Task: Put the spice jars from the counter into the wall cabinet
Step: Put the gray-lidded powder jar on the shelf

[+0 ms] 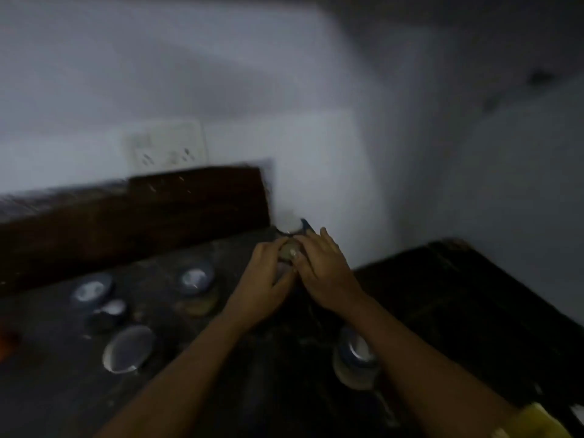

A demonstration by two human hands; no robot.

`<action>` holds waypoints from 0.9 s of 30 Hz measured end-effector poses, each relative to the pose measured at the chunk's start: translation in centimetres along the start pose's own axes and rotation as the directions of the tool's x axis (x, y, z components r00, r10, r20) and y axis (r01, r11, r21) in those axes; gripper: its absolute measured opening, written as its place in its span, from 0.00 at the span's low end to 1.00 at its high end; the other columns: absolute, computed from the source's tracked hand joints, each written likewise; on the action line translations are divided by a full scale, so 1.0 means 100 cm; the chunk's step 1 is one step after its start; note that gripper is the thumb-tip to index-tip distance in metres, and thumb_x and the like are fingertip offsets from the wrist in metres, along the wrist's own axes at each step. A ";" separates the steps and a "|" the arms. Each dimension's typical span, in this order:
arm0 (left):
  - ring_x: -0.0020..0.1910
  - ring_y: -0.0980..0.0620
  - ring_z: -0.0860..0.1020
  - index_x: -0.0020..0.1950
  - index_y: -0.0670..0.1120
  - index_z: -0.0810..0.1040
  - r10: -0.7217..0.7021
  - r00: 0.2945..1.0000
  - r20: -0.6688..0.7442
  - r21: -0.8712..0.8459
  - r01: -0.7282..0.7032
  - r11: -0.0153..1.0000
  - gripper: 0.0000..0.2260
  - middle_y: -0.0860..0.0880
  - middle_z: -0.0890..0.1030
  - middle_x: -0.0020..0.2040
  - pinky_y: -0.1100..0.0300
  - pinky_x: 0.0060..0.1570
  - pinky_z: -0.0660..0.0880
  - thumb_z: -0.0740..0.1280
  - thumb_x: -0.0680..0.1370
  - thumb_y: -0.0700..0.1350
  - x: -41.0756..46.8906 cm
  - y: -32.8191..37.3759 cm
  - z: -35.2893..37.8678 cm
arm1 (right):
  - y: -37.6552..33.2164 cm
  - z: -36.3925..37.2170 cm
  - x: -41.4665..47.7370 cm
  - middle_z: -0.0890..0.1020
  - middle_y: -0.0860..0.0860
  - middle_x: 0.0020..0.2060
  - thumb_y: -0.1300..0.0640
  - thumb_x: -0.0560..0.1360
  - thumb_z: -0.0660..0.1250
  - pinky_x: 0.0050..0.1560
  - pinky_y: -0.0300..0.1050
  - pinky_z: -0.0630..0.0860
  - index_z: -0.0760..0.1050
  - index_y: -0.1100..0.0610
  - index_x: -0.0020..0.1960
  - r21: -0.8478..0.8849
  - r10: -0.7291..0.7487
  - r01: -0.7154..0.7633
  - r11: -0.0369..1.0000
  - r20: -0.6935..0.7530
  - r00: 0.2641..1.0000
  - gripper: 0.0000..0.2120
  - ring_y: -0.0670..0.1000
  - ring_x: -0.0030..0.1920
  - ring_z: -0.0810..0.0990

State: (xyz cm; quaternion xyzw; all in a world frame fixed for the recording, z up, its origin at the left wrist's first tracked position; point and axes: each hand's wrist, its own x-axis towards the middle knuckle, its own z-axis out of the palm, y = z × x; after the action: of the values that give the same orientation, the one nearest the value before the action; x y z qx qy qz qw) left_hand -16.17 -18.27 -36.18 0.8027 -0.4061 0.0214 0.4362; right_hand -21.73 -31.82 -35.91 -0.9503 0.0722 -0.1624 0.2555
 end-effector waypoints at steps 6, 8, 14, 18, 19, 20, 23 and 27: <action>0.61 0.56 0.67 0.72 0.48 0.61 -0.136 0.947 0.291 0.071 0.121 0.990 0.28 0.48 0.67 0.66 0.66 0.59 0.63 0.67 0.74 0.49 -0.027 -0.001 0.101 | 0.118 0.011 -0.062 0.58 0.57 0.74 0.38 0.76 0.54 0.73 0.61 0.53 0.59 0.52 0.73 -0.270 0.245 -0.173 0.947 0.260 0.934 0.29 0.61 0.75 0.49; 0.64 0.53 0.68 0.73 0.47 0.59 -0.219 0.913 0.343 0.089 0.201 0.976 0.33 0.47 0.65 0.67 0.65 0.61 0.63 0.69 0.73 0.50 -0.035 -0.007 0.128 | 0.142 0.019 -0.078 0.53 0.56 0.76 0.36 0.73 0.58 0.73 0.60 0.51 0.54 0.49 0.75 -0.198 0.299 -0.240 0.950 0.371 0.879 0.35 0.62 0.75 0.45; 0.65 0.51 0.67 0.74 0.48 0.55 -0.255 0.828 0.499 0.014 0.286 0.958 0.37 0.44 0.65 0.68 0.62 0.61 0.63 0.71 0.70 0.52 -0.057 -0.022 0.165 | 0.167 0.030 -0.101 0.58 0.56 0.73 0.45 0.67 0.72 0.70 0.57 0.63 0.51 0.44 0.75 0.057 0.205 -0.279 0.959 0.543 0.815 0.43 0.58 0.72 0.60; 0.64 0.55 0.65 0.74 0.46 0.54 -0.253 0.857 0.449 -0.033 0.299 0.954 0.38 0.44 0.65 0.70 0.63 0.61 0.63 0.70 0.71 0.54 -0.060 -0.028 0.169 | 0.168 0.033 -0.098 0.72 0.54 0.65 0.45 0.66 0.73 0.59 0.48 0.74 0.59 0.44 0.70 0.164 0.179 -0.301 0.939 0.514 0.839 0.37 0.53 0.61 0.74; 0.65 0.55 0.65 0.75 0.45 0.52 -0.260 0.852 0.455 -0.042 0.313 0.949 0.41 0.45 0.65 0.71 0.63 0.61 0.62 0.71 0.70 0.57 -0.060 -0.028 0.168 | 0.168 0.033 -0.097 0.74 0.53 0.63 0.44 0.66 0.73 0.57 0.47 0.75 0.61 0.45 0.68 0.193 0.177 -0.308 0.932 0.498 0.849 0.35 0.52 0.58 0.75; 0.66 0.56 0.64 0.75 0.45 0.50 -0.266 0.843 0.468 -0.060 0.330 0.942 0.45 0.46 0.64 0.71 0.63 0.62 0.63 0.71 0.68 0.59 -0.061 -0.028 0.166 | 0.167 0.034 -0.097 0.75 0.52 0.61 0.44 0.66 0.73 0.56 0.47 0.76 0.63 0.45 0.67 0.219 0.182 -0.318 0.923 0.479 0.859 0.33 0.52 0.56 0.77; 0.66 0.60 0.65 0.76 0.45 0.45 -0.267 0.827 0.495 -0.127 0.373 0.919 0.54 0.50 0.65 0.70 0.72 0.61 0.63 0.74 0.62 0.62 -0.068 -0.027 0.163 | 0.164 0.038 -0.097 0.78 0.50 0.56 0.42 0.65 0.73 0.53 0.47 0.77 0.66 0.46 0.63 0.250 0.202 -0.336 0.908 0.442 0.874 0.30 0.51 0.52 0.78; 0.61 0.63 0.66 0.76 0.49 0.45 -0.316 0.825 0.468 -0.144 0.424 0.894 0.49 0.51 0.67 0.68 0.81 0.51 0.63 0.75 0.67 0.50 -0.074 -0.021 0.162 | 0.157 0.041 -0.095 0.79 0.50 0.52 0.43 0.71 0.66 0.50 0.52 0.79 0.68 0.43 0.56 0.236 0.299 -0.417 0.878 0.409 0.862 0.16 0.51 0.49 0.80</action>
State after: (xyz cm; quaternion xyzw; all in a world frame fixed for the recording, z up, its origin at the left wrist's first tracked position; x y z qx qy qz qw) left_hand -24.93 -24.59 -50.52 0.7916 -0.3275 -0.2922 0.4250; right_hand -30.04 -41.36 -49.82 -0.8793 0.1746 0.0562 0.4394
